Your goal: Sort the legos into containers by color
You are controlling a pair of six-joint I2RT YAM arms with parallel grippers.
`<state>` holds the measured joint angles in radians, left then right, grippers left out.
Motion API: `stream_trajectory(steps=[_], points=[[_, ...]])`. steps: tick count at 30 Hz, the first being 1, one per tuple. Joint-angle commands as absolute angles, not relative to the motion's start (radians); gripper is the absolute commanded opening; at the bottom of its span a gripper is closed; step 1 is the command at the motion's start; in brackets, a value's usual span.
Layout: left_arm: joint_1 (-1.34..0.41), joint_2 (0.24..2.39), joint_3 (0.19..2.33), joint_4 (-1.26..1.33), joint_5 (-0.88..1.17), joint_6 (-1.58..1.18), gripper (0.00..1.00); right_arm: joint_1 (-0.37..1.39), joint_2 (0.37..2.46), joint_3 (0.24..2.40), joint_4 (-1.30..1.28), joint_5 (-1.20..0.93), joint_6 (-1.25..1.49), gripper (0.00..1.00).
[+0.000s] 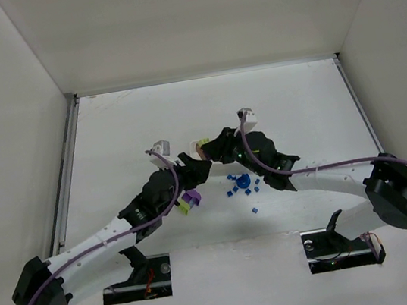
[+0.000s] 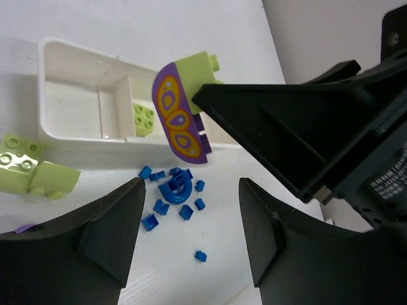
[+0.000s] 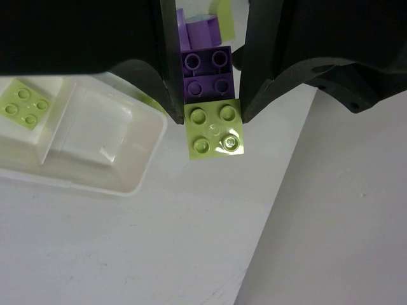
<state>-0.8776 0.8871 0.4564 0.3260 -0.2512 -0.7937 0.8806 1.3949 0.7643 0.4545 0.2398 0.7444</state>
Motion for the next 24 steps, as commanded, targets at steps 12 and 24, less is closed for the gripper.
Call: stream_trajectory(steps=[12, 24], points=[[-0.887, 0.95, 0.466, 0.488, -0.354, -0.704, 0.49, 0.881, 1.377, 0.752, 0.522, 0.193, 0.916, 0.27], [-0.901, 0.989, 0.483, 0.489, -0.376, -0.667, 0.31, 0.878, 1.365, 0.736, 0.531, 0.143, 0.962, 0.27]])
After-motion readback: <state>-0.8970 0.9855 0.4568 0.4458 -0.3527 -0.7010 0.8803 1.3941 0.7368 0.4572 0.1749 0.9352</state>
